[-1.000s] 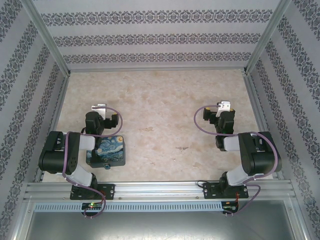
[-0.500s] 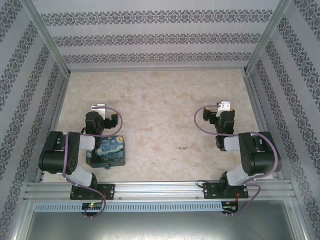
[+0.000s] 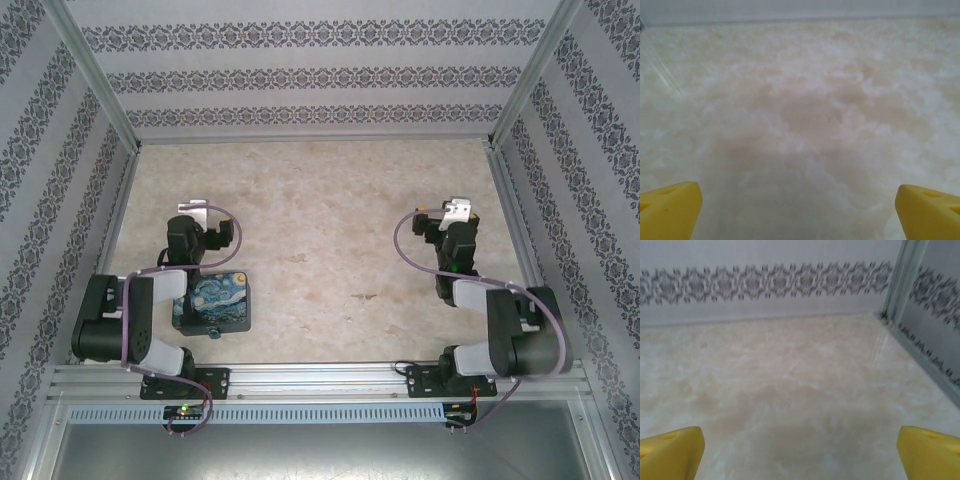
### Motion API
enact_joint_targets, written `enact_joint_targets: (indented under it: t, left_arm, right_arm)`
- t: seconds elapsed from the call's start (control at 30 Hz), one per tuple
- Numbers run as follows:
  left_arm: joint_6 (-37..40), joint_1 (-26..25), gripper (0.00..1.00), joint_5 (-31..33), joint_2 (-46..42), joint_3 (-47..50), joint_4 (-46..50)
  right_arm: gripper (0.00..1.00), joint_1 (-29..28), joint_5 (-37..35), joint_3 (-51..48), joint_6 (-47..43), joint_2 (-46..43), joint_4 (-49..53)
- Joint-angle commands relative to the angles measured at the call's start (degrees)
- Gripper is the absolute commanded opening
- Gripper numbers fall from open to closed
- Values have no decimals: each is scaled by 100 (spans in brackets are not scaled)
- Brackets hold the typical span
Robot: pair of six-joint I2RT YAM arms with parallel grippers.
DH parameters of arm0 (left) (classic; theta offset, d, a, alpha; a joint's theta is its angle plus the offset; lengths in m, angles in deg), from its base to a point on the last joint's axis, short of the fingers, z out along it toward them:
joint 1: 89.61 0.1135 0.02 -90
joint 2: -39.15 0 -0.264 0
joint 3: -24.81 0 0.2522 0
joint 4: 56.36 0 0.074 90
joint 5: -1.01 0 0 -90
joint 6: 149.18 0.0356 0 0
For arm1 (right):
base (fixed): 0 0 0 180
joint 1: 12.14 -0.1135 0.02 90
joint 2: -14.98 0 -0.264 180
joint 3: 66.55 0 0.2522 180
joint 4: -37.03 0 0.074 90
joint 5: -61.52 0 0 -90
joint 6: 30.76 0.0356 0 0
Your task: Unlock the padlock with the key
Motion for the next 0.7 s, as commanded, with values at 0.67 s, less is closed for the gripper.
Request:
enact_joint_targets:
  t: [0.67]
  left_arm:
    - [-2282, 251, 99, 822, -2455, -1621, 5364]
  right_arm:
    - [97, -293, 2982, 968, 3581, -1483, 3112]
